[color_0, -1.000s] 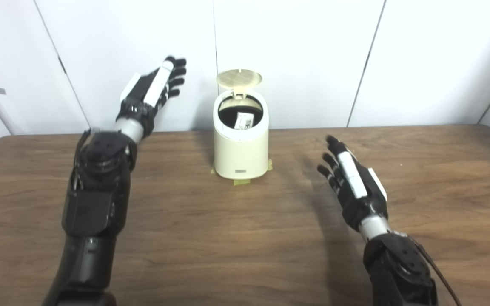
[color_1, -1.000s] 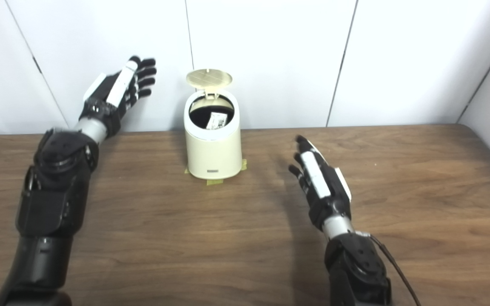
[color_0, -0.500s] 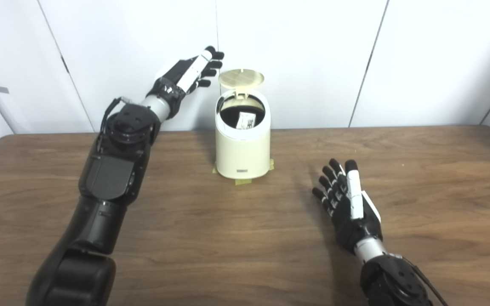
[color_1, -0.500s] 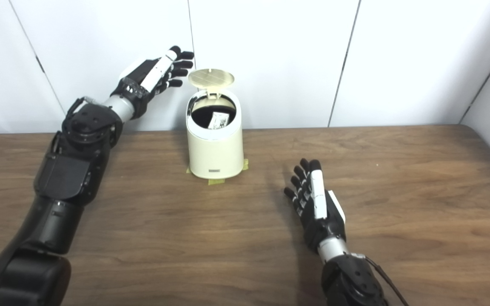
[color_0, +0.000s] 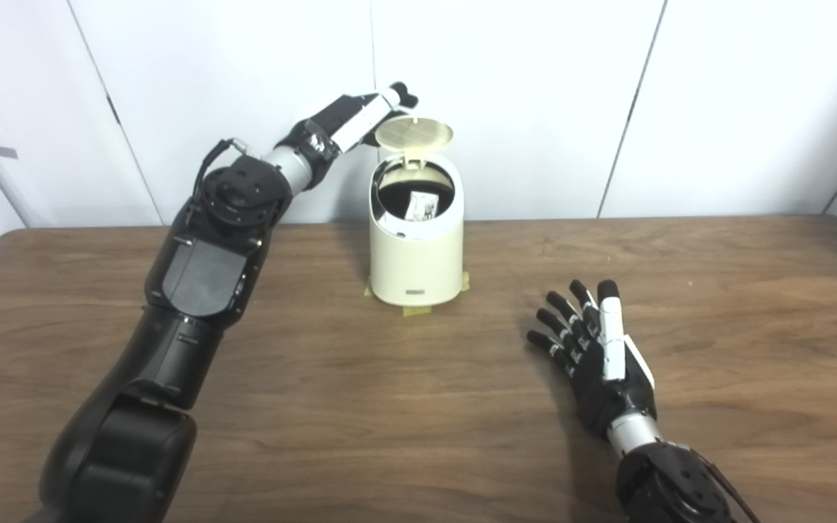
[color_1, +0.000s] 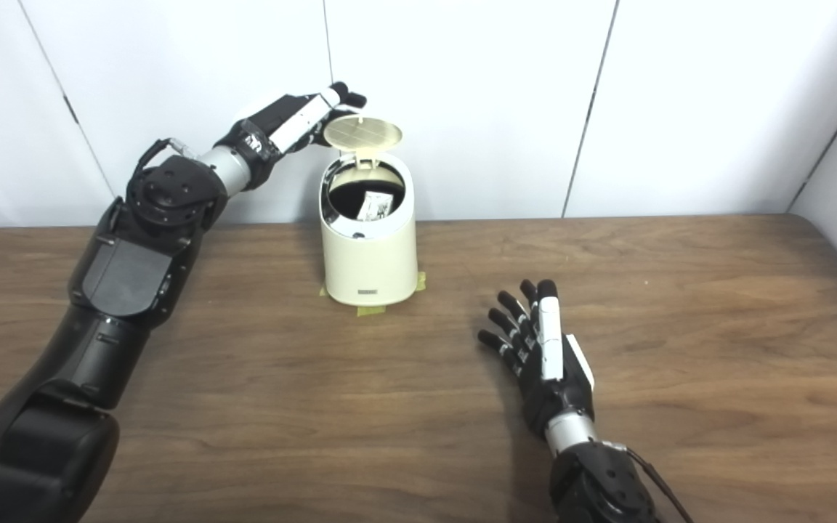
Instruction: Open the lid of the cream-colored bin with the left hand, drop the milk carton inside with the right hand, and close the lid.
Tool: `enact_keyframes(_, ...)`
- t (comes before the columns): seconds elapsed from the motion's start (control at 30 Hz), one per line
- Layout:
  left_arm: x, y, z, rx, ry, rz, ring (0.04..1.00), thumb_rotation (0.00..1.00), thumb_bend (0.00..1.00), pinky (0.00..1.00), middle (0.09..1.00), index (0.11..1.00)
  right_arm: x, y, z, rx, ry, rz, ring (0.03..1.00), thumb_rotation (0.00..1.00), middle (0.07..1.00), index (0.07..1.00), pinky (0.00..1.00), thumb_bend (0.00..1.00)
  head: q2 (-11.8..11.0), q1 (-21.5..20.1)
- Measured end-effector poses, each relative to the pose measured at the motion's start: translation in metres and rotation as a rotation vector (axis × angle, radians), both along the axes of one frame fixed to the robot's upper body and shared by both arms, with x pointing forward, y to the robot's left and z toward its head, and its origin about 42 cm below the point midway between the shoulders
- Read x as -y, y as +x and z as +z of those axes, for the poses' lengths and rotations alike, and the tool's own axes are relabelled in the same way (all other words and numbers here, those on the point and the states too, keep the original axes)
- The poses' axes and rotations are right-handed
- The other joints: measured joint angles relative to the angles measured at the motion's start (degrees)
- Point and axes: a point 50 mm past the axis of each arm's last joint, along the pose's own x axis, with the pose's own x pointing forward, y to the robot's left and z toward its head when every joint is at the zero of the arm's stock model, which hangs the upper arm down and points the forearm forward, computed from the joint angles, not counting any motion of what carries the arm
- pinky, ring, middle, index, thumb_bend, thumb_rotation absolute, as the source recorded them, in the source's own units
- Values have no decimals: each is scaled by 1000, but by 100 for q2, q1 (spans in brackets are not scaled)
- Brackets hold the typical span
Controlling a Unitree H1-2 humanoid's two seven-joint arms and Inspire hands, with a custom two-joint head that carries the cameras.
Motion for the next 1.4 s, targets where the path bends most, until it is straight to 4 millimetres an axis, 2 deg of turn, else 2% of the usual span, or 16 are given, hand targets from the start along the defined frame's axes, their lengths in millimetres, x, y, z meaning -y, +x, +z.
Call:
enact_keyframes(0.13,-2,-1,3,31,38,-6,833,1000,456,901,757,821,-2,3,0,-4,11,-10,884,959,918,1000,763,505,26,-35)
enact_keyframes(0.23,-4,-4,8,102,117,-15,802,1000,451,873,719,770,-4,5,0,-6,18,-10,885,968,910,1000,791,499,44,-44)
enact_keyframes(0.43,2,-11,16,223,221,-22,737,1000,459,845,665,691,-12,8,0,-8,10,15,887,984,899,1000,785,499,79,-70)
enact_keyframes(0.6,5,-22,20,353,353,-41,737,1000,542,782,679,684,-13,8,0,-9,6,16,875,999,889,1000,798,508,132,-123)
enact_keyframes(0.7,4,-29,20,410,436,-70,718,1000,507,719,686,683,-14,8,1,-10,12,18,852,1000,873,1000,804,502,149,-132)
enact_keyframes(0.83,1,-33,17,457,522,-101,706,1000,495,696,696,680,-18,8,1,-11,16,29,868,1000,856,1000,803,501,167,-185)
enact_keyframes(1.1,6,-38,-1,427,695,-196,760,1000,539,718,766,743,-19,8,1,-13,4,21,880,1000,855,999,774,504,176,-193)
enact_keyframes(1.23,9,-41,-10,433,791,-242,805,1000,537,794,807,798,-18,8,2,-14,-6,15,869,1000,852,994,754,488,176,-202)
enact_keyframes(1.4,9,-46,-13,428,843,-266,842,1000,553,867,820,816,-17,8,1,-16,-14,12,870,1000,846,990,767,495,184,-211)
